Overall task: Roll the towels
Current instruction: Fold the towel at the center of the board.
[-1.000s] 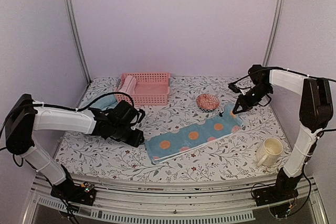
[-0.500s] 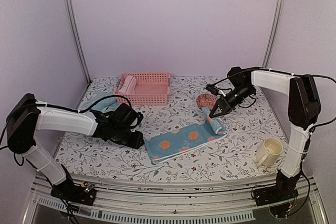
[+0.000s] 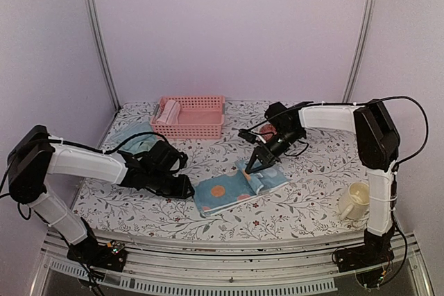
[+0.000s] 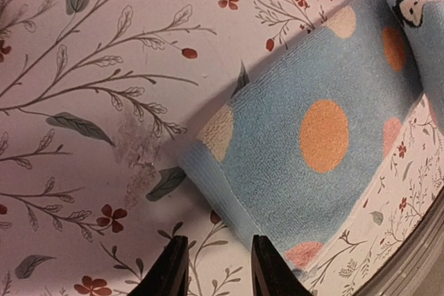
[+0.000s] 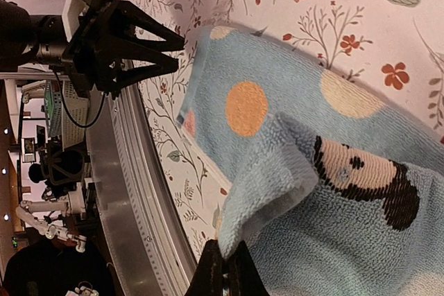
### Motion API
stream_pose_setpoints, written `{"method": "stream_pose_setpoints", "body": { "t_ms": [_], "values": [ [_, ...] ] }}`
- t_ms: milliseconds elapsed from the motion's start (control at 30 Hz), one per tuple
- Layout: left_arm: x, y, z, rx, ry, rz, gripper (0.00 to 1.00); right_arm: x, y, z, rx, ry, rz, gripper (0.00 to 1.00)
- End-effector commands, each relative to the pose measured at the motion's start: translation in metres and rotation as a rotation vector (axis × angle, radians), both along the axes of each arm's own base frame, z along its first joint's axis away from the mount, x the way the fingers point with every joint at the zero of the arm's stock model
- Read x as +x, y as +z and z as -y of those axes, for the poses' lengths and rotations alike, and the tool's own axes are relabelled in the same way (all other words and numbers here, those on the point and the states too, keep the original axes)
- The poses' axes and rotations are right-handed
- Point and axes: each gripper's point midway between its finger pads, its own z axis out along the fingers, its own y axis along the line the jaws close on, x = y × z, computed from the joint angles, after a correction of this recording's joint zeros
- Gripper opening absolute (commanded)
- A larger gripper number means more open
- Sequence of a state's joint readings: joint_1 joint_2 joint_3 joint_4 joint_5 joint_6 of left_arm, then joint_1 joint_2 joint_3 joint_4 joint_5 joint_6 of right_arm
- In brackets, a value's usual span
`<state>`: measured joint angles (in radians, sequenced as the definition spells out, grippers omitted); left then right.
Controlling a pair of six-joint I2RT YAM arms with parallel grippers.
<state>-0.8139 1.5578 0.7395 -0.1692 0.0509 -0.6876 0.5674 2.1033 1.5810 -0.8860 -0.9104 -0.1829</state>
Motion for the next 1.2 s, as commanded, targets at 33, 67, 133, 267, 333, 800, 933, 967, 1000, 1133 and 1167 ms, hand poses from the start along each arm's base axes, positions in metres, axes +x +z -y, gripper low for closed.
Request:
{"method": "stream_pose_setpoints", "body": {
  "t_ms": [33,67,133,267,333,800,933,967,1000,1133,1167],
  "values": [
    [-0.008,0.002,0.01,-0.121,0.069,-0.056,0.28,0.011,0.006,-0.043,0.067,-0.031,0.026,0.02],
    [-0.009,0.002,0.008,-0.125,0.084,-0.061,0.26,0.012,0.005,-0.048,0.067,-0.04,0.009,0.02],
    [-0.011,0.001,0.006,-0.139,0.1,-0.063,0.23,0.013,0.001,-0.057,0.068,-0.049,-0.017,0.02],
    [-0.016,-0.001,0.004,-0.17,0.107,-0.069,0.2,0.012,-0.003,-0.078,0.073,-0.048,-0.05,0.02],
    [-0.019,-0.006,0.002,-0.169,0.109,-0.079,0.18,0.005,-0.003,-0.09,0.079,-0.032,-0.076,0.02],
    [-0.021,-0.018,0.008,-0.212,0.108,-0.099,0.11,-0.031,-0.013,-0.119,0.083,0.052,-0.135,0.02],
    [-0.02,-0.019,0.009,-0.219,0.105,-0.092,0.1,-0.039,-0.015,-0.127,0.083,0.07,-0.138,0.03],
    [-0.02,-0.019,0.01,-0.222,0.105,-0.092,0.1,-0.039,-0.014,-0.128,0.083,0.07,-0.134,0.03],
    [-0.02,-0.019,0.01,-0.223,0.103,-0.092,0.1,-0.04,-0.014,-0.13,0.083,0.072,-0.128,0.03],
    [-0.021,-0.017,0.01,-0.234,0.101,-0.087,0.09,-0.038,-0.034,-0.132,0.052,0.056,-0.148,0.03],
    [-0.021,-0.018,0.01,-0.234,0.099,-0.088,0.09,-0.036,-0.035,-0.134,0.052,0.051,-0.146,0.03]
  ]
}}
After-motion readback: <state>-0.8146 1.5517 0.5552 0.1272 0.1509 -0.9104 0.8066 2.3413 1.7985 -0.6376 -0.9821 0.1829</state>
